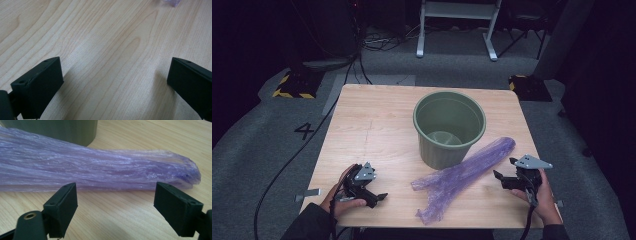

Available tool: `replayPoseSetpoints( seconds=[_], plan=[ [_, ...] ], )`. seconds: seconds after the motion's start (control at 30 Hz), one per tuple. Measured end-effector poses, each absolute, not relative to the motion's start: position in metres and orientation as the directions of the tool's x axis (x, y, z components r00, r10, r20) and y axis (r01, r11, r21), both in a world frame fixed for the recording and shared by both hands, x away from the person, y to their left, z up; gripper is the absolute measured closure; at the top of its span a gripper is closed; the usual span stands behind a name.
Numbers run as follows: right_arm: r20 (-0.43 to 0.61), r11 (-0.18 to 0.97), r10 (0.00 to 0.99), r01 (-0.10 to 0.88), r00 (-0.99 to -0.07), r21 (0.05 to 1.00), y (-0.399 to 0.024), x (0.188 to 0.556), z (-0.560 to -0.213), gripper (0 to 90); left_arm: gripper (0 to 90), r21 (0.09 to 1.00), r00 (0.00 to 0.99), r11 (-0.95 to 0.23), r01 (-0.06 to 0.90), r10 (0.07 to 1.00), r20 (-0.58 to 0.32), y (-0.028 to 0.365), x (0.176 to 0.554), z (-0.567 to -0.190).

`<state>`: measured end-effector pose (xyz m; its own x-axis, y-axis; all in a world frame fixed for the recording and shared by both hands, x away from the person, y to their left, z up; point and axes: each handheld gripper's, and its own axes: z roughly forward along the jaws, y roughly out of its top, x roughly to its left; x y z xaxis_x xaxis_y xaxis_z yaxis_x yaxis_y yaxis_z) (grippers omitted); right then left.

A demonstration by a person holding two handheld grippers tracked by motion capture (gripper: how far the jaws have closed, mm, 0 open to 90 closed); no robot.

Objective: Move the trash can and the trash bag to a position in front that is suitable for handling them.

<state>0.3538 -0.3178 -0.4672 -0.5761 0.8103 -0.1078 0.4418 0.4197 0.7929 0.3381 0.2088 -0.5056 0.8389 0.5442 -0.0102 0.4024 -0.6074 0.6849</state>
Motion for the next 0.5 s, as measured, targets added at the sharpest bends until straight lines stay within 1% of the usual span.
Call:
replayPoseSetpoints(
  seconds=[0.13, 0.5],
  plan=[
    [-0.131, 0.438, 0.808, 0.436, -0.574, 0.786, -0.314, 0.355, -0.465, 19.5, 0.0, 0.685, 0.839, -0.607, 0.402, 0.544, -0.010, 0.209, 0.338, -0.506],
    [-0.131, 0.440, 0.793, 0.411, -0.595, 0.799, -0.302, 0.363, -0.456, 19.6, 0.0, 0.685, 0.839, -0.607, 0.402, 0.544, -0.010, 0.209, 0.338, -0.506]
  ],
)
